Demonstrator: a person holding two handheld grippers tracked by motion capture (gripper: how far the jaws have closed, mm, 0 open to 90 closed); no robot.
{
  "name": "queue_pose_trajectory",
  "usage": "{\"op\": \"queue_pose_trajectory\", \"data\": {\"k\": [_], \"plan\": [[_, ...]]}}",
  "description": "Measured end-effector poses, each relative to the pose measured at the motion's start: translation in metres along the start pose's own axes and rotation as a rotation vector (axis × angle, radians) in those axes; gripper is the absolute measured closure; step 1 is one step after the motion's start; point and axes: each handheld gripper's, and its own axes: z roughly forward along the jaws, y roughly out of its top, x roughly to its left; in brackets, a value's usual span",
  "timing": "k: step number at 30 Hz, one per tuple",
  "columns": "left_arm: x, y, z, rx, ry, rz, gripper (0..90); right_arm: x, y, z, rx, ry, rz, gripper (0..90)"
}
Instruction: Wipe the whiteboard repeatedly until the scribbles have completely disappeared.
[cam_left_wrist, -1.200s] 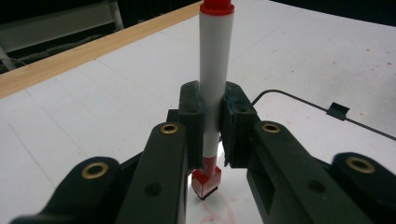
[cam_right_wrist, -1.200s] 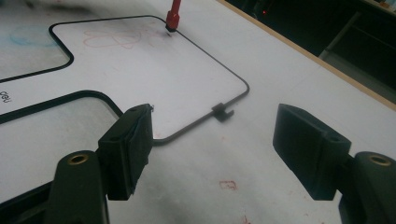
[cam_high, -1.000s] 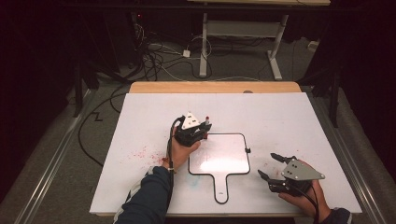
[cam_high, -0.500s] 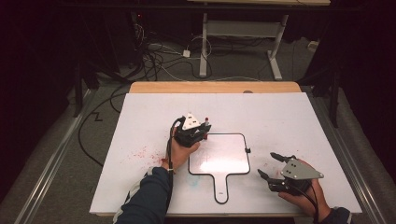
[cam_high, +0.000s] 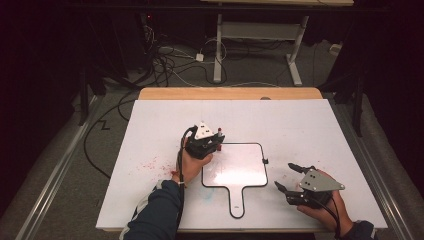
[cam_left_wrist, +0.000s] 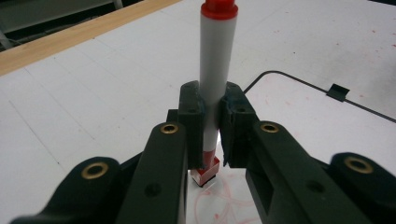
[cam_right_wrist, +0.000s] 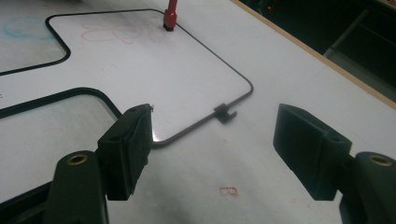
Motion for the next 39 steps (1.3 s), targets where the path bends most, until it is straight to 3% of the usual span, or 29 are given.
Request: {"op": "queue_pose_trajectory", "data": {"k": [1, 3, 8, 16, 23, 32, 37, 38, 39], "plan": [[-0.001, 0.001, 0.000, 0.004, -0.004, 0.013, 78.9, 0.000, 0.000, -0.001, -0.005, 0.001, -0.002, 29.1], [-0.004, 0.000, -0.003, 0.028, 0.000, -0.016, 78.8, 0.000, 0.001, -0.002, -0.007, 0.000, -0.002, 29.1], [-0.012, -0.004, -0.011, 0.033, -0.011, -0.007, 78.9, 0.000, 0.000, -0.004, -0.011, -0.001, -0.005, 29.1], [-0.035, -0.016, -0.036, 0.067, -0.017, 0.046, 78.8, 0.003, 0.003, -0.005, -0.019, 0.008, -0.015, 29.0], [-0.053, -0.023, -0.055, 0.103, -0.057, 0.073, 78.8, 0.005, 0.005, -0.005, -0.020, 0.008, -0.017, 28.9], [-0.076, -0.029, -0.074, 0.142, -0.124, 0.072, 78.7, 0.005, 0.005, -0.005, -0.015, 0.009, -0.016, 28.9], [-0.077, -0.028, -0.068, 0.127, -0.084, 0.108, 78.8, 0.006, 0.005, -0.004, -0.014, 0.011, -0.020, 28.8], [-0.074, -0.027, -0.064, 0.108, -0.093, 0.112, 78.8, 0.006, 0.005, -0.004, -0.014, 0.012, -0.020, 28.9], [-0.071, -0.026, -0.061, 0.105, -0.071, 0.093, 78.8, 0.006, 0.005, -0.004, -0.015, 0.012, -0.019, 28.9]]}}
